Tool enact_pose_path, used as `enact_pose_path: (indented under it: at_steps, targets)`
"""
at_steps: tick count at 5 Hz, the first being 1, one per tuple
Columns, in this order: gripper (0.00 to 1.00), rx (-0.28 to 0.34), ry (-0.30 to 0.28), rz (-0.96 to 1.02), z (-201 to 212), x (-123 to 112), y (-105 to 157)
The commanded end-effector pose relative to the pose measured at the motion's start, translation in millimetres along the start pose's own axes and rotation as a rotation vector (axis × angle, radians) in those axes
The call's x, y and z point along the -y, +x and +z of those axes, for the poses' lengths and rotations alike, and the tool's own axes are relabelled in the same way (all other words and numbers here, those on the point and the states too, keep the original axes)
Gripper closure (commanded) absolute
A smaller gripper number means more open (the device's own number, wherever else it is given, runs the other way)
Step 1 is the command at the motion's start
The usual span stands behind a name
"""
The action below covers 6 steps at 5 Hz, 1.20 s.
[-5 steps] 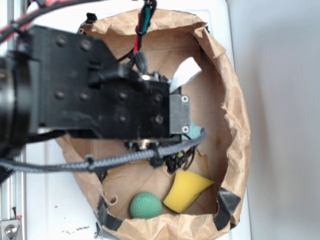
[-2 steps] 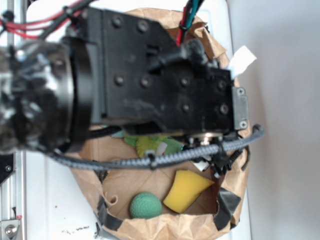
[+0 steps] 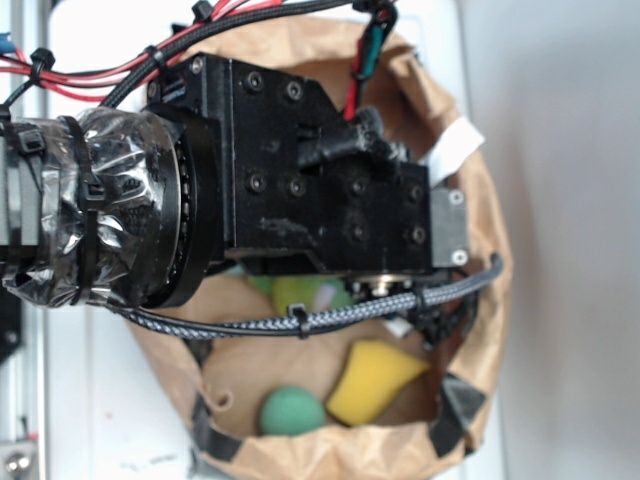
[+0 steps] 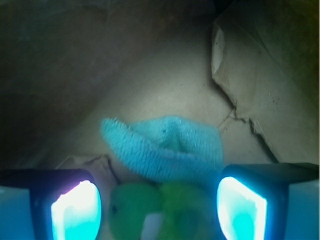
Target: Grab the blue cloth.
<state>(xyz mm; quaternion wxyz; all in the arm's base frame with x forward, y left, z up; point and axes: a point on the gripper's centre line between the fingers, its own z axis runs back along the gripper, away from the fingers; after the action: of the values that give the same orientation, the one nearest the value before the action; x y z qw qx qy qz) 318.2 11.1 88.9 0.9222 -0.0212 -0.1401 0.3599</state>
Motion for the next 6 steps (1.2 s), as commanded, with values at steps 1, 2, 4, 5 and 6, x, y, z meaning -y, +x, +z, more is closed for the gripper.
enact_pose_path:
  at_steps: [1, 2, 4, 5, 6]
  targets:
    - [0.00, 0.098, 0.036, 0.021, -11.3, -9.7, 6.9]
    - [0.00, 0.119, 0.045, 0.037, -16.1, -8.7, 7.1]
    - [0.53, 0.137, 0.077, 0.029, -34.0, -4.6, -0.4]
    - [1.00, 0.151, 0.104, 0.057, -40.8, -9.1, -3.8]
    - [1.00, 0.175, 0.104, 0.079, -39.4, -11.4, -1.6]
